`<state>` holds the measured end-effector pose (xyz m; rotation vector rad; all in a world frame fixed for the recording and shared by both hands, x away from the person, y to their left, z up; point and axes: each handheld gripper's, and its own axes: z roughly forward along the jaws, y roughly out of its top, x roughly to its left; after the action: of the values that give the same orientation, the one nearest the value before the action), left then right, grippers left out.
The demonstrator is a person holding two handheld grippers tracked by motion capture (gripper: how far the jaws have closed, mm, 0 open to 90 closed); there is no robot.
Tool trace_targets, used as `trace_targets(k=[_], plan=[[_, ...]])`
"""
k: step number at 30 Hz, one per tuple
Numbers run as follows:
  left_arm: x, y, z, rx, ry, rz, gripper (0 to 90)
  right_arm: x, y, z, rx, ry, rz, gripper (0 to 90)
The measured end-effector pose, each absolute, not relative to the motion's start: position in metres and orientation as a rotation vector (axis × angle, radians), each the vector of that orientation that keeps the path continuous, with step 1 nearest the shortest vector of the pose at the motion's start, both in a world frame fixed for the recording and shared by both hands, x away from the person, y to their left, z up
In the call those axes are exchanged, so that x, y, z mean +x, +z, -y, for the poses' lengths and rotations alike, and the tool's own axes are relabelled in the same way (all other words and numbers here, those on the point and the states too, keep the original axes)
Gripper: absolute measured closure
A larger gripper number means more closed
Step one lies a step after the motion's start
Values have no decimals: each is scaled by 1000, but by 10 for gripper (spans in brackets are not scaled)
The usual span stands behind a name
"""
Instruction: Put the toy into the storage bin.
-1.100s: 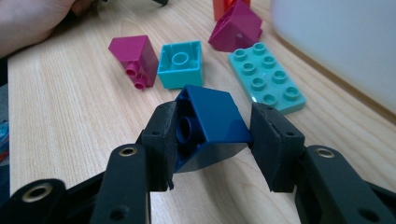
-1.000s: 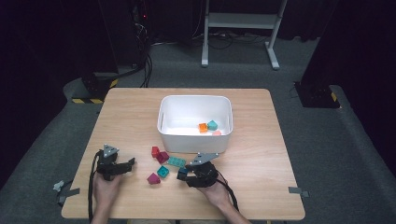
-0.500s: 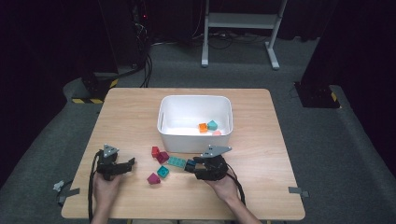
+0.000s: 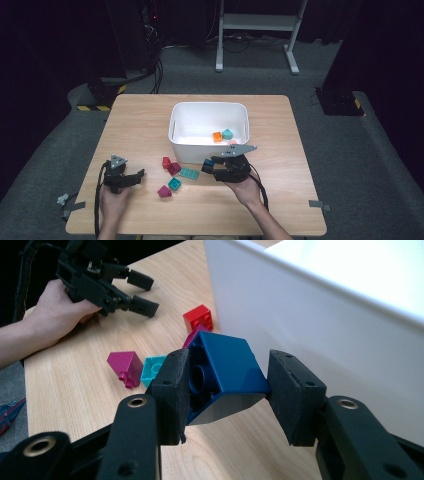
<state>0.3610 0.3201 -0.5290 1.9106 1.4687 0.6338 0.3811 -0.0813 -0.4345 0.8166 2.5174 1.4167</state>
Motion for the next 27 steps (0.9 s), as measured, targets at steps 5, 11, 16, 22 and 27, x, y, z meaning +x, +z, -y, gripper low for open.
trace_targets(k=[5, 11, 16, 22, 27], plan=[[361, -529, -320, 1911, 634, -1469, 164, 385, -421, 86, 808, 1424, -2495, 530], [361, -529, -320, 1911, 634, -1469, 164, 392, -407, 91, 820, 1450, -2467, 530], [361, -529, -320, 1910, 634, -1469, 165, 400, -394, 95, 832, 1471, -2435, 530], [361, -529, -320, 1910, 632, -1469, 165, 409, -382, 96, 840, 1469, -2409, 531], [361, -529, -320, 1910, 633, -1469, 165, 416, -378, 96, 862, 1453, -2390, 530]])
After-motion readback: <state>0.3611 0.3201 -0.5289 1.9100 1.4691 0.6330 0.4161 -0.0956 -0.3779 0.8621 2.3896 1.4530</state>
